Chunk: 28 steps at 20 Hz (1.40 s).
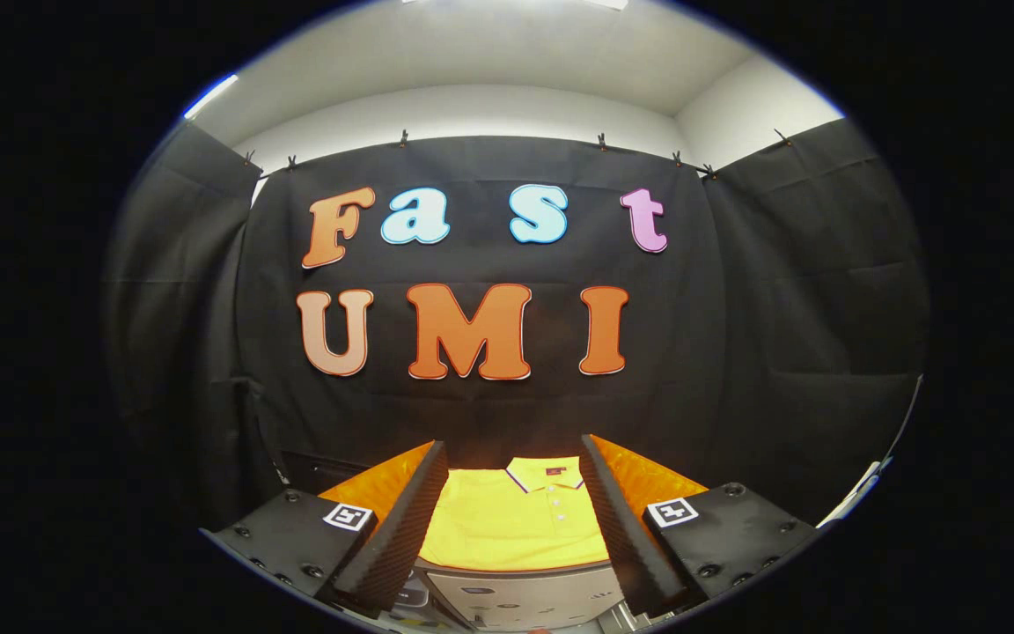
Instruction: Put the clothes into the washing machine and then close the washing machine lid.
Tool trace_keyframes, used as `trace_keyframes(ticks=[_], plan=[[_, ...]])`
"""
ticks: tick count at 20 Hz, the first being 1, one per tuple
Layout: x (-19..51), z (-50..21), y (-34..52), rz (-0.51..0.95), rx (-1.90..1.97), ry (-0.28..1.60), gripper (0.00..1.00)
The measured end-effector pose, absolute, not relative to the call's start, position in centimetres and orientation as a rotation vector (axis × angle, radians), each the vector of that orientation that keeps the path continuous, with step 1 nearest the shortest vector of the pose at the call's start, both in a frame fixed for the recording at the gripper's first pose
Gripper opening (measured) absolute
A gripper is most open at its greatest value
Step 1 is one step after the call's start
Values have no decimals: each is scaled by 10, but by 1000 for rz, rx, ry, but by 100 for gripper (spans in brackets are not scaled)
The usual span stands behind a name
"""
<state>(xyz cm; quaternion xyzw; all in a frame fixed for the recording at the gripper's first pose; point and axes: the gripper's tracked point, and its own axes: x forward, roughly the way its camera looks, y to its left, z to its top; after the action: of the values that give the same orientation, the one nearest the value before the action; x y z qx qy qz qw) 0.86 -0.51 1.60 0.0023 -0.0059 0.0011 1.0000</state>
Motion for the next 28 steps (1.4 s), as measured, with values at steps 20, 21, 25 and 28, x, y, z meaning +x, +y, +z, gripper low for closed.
trace_keyframes(ticks=[20,21,25,28], plan=[[102,-29,-51,11,15,104,98],[115,-39,-54,13,11,125,98],[162,-77,-62,25,24,201,98],[194,-102,-68,26,25,254,98]])
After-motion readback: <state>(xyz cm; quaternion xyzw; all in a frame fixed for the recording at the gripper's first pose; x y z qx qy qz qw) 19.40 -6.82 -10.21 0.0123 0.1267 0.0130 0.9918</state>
